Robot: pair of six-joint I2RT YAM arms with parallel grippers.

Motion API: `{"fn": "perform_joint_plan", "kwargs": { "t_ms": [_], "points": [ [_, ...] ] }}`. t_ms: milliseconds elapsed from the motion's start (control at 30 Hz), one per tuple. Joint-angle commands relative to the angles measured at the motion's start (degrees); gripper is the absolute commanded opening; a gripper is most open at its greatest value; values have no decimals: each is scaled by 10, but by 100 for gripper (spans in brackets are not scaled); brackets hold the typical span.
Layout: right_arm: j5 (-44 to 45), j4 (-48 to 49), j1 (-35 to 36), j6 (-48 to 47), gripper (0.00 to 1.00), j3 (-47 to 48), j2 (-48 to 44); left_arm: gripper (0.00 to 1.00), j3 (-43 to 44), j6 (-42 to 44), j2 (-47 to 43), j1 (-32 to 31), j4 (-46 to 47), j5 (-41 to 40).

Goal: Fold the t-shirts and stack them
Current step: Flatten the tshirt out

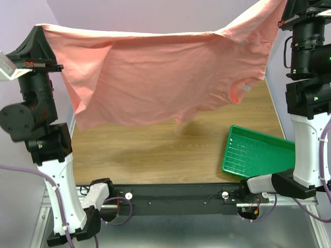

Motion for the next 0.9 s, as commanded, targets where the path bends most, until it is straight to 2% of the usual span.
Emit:
{"fn": "perform_joint_plan", "kwargs": {
  "t_ms": [0,133,267,467,633,867],
  "points": [
    [10,35,-3,-18,0,-20,26,0,-26,-11,52,4,-8,46],
    [43,36,-3,-19,0,-45,59,0,-35,-42,104,4,-22,112],
    [66,35,-3,-40,0,-69,93,0,-28,-55,162,3,-35,150],
    [63,33,-3,-32,1,-76,115,0,-11,-58,194,4,-51,181],
    [57,34,-3,-26,0,-71,104,0,-16,-58,183,4,-51,191],
    [13,36,-3,-26,0,-72,52,0,-45,-44,99,4,-21,139]
  ]
}}
